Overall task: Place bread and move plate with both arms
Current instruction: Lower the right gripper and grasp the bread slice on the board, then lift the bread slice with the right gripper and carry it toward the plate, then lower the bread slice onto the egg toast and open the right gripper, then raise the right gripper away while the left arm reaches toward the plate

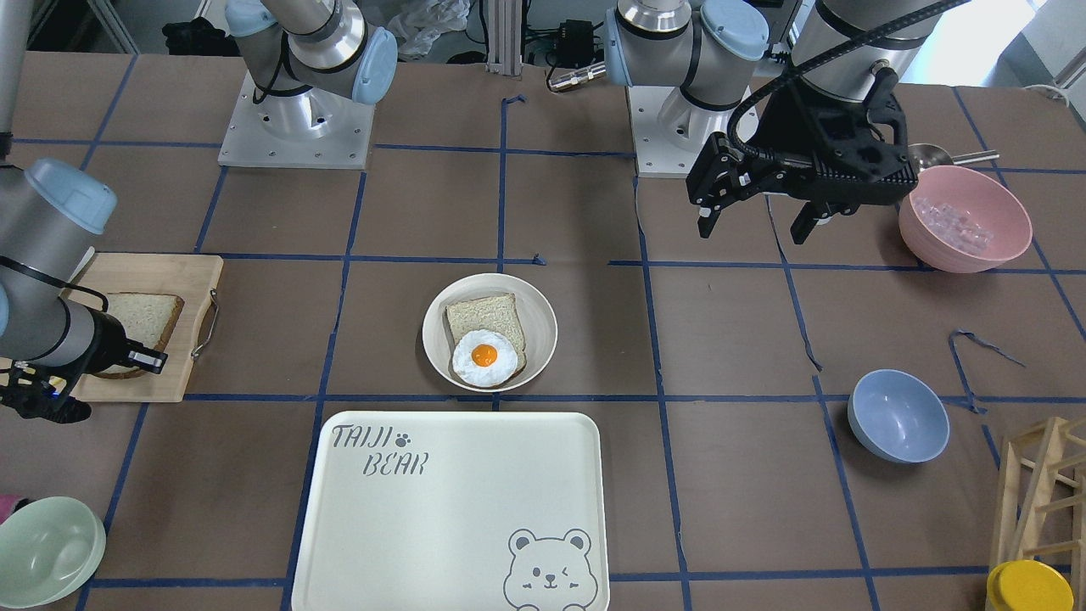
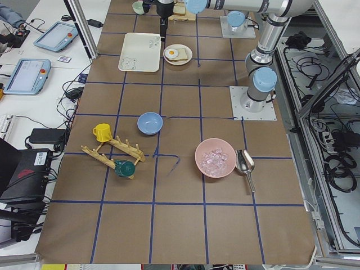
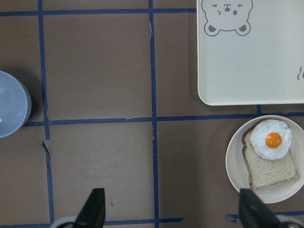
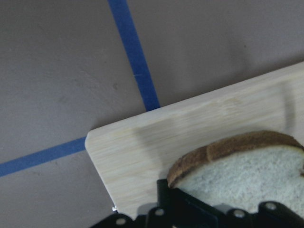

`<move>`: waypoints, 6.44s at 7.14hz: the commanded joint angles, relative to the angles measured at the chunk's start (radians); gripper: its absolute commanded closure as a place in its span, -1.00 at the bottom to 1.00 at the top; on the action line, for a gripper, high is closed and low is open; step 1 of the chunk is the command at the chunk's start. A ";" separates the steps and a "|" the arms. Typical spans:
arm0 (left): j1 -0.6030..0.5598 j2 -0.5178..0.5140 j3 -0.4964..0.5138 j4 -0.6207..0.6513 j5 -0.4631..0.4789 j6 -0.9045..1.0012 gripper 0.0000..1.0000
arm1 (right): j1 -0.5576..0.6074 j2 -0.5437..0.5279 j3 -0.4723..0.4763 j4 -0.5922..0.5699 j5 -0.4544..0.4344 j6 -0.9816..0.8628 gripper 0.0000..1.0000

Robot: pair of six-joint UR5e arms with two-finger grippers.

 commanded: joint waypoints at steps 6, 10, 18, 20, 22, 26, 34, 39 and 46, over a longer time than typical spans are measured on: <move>0.000 0.000 0.000 0.000 0.000 0.001 -1.00 | 0.013 -0.065 -0.117 0.201 0.020 0.035 1.00; 0.000 -0.001 0.000 0.000 0.000 0.001 -1.00 | 0.096 -0.079 -0.236 0.372 0.054 0.151 1.00; 0.000 0.000 -0.003 0.000 0.000 0.001 -1.00 | 0.611 -0.033 -0.398 0.403 0.233 0.780 1.00; 0.000 0.000 -0.003 0.000 0.000 0.001 -1.00 | 0.703 0.022 -0.422 0.395 0.273 0.825 1.00; 0.000 0.000 -0.003 0.000 0.000 0.001 -1.00 | 0.754 0.045 -0.414 0.380 0.273 0.814 1.00; 0.002 0.000 -0.003 0.000 0.000 0.001 -1.00 | 0.787 0.107 -0.411 0.320 0.270 0.767 1.00; 0.002 0.000 -0.003 0.000 0.000 0.001 -1.00 | 0.637 -0.052 -0.328 0.172 0.232 0.599 -1.00; -0.018 -0.013 -0.112 0.002 -0.084 -0.077 -1.00 | 0.434 -0.298 -0.314 0.423 0.045 0.287 -1.00; -0.205 -0.159 -0.464 0.592 -0.036 -0.383 -0.89 | 0.369 -0.352 -0.314 0.504 0.095 0.147 -1.00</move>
